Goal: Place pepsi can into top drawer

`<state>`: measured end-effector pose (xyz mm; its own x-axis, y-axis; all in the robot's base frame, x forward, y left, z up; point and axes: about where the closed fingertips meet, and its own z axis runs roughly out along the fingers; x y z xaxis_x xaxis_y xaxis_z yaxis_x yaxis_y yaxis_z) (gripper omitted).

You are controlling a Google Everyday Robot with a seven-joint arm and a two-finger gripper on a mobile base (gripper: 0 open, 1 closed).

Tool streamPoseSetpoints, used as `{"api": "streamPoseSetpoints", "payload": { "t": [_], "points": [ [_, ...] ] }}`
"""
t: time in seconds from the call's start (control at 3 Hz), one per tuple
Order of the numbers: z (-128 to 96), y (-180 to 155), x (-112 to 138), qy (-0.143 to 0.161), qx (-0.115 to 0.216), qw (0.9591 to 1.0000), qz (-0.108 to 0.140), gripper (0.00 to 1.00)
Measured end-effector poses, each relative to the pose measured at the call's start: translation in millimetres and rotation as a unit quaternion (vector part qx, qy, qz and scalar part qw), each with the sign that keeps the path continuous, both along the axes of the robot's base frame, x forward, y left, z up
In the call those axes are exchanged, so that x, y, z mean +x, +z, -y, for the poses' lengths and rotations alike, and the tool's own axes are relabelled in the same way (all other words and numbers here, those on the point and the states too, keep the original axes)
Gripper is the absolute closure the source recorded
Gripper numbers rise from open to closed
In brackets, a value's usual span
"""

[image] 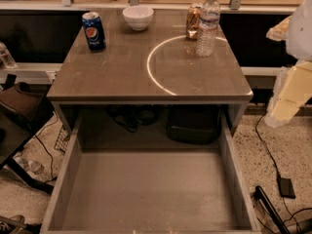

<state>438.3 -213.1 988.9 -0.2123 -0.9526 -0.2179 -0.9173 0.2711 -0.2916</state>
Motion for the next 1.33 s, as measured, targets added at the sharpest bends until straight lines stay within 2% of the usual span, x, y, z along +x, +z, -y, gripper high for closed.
{"api": "streamPoseSetpoints", "payload": {
  "t": [0.33,0.67,1.0,1.33],
  "points": [
    [0.0,0.1,0.0,0.000,0.000,1.0000,0.000,0.00],
    [-24.2,1.8,36.6,-0.002,0.065,0.9967,0.049,0.00],
    [-58.6,6.4,81.5,0.003,0.158,0.9829,0.095,0.00],
    [-116.0,25.2,145.4,-0.002,0.309,0.9401,0.145,0.00]
  ]
}}
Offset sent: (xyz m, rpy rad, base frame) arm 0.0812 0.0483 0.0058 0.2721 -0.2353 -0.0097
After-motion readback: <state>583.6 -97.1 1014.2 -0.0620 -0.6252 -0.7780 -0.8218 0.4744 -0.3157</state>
